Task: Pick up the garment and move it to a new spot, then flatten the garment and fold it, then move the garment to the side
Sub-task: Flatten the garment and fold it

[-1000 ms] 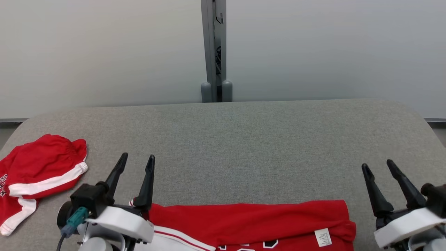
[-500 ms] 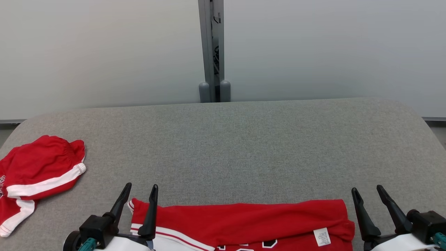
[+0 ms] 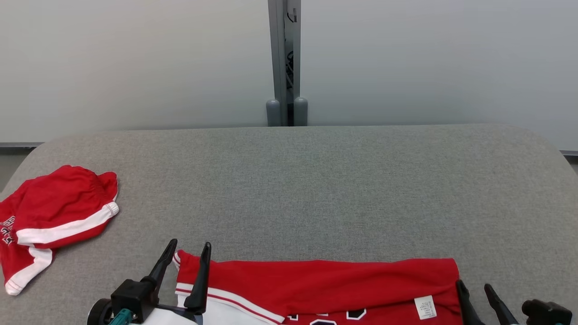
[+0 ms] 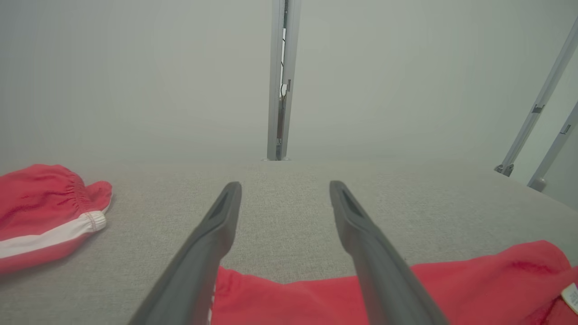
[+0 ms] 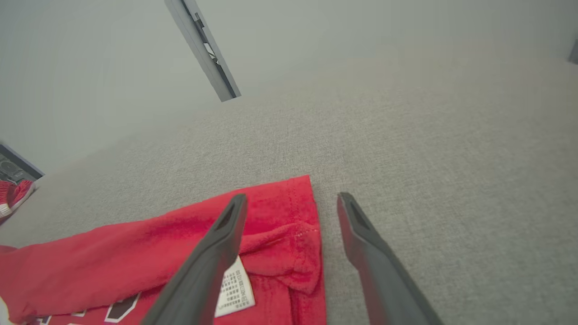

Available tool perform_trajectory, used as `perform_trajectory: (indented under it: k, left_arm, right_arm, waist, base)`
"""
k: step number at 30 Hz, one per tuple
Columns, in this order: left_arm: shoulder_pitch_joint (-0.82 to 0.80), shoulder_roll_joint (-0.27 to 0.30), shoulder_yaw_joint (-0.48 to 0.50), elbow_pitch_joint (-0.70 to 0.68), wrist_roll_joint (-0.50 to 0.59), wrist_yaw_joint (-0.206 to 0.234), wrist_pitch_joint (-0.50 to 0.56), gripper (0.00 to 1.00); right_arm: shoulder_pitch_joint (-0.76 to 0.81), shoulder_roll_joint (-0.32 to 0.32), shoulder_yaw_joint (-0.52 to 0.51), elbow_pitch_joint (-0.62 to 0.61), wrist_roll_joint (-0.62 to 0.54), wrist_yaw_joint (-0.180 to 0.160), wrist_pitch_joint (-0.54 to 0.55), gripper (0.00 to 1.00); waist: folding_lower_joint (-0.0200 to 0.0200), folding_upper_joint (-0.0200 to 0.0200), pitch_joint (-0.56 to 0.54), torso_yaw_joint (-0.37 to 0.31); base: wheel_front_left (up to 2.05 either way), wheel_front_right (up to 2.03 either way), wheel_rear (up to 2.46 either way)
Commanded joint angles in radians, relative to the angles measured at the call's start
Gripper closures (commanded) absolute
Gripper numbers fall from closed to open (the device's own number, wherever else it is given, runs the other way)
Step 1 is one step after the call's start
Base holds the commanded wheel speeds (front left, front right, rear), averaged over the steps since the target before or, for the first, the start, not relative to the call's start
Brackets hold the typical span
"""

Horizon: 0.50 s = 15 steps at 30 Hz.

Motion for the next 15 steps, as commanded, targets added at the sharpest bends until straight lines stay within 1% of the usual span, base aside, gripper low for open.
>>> perform_trajectory:
  k: [1, 5, 10, 15]
  left_arm:
    - [-0.006, 0.003, 0.0, 0.006, 0.01, -0.005, -0.004, 0.0]
    - [-0.016, 0.003, 0.0, 0.009, 0.021, -0.007, -0.004, 0.0]
    - [-0.025, 0.004, 0.006, 0.009, 0.03, -0.01, -0.004, 0.0]
    - [-0.019, 0.012, 0.0, 0.006, 0.026, -0.01, -0.004, 0.0]
  right_arm:
    - [-0.018, -0.001, 0.001, 0.035, 0.031, 0.0, 0.0, 0.0]
    - [-0.043, 0.012, -0.002, 0.119, 0.098, 0.0, 0.0, 0.0]
    - [-0.063, 0.026, -0.005, 0.186, 0.175, 0.0, 0.0, 0.0]
    - [-0.07, 0.021, 0.012, 0.214, 0.196, 0.0, 0.0, 0.0]
  waist:
    - [0.0, -0.0001, 0.008, 0.009]
    - [0.0, -0.0001, 0.02, 0.025]
    - [0.0, -0.0001, 0.031, 0.046]
    - [0.0, -0.0001, 0.035, 0.056]
  base:
    - [0.0, 0.0, 0.0]
    - [0.0, 0.0, 0.0]
    - [0.0, 0.0, 0.0]
    - [0.0, 0.0, 0.0]
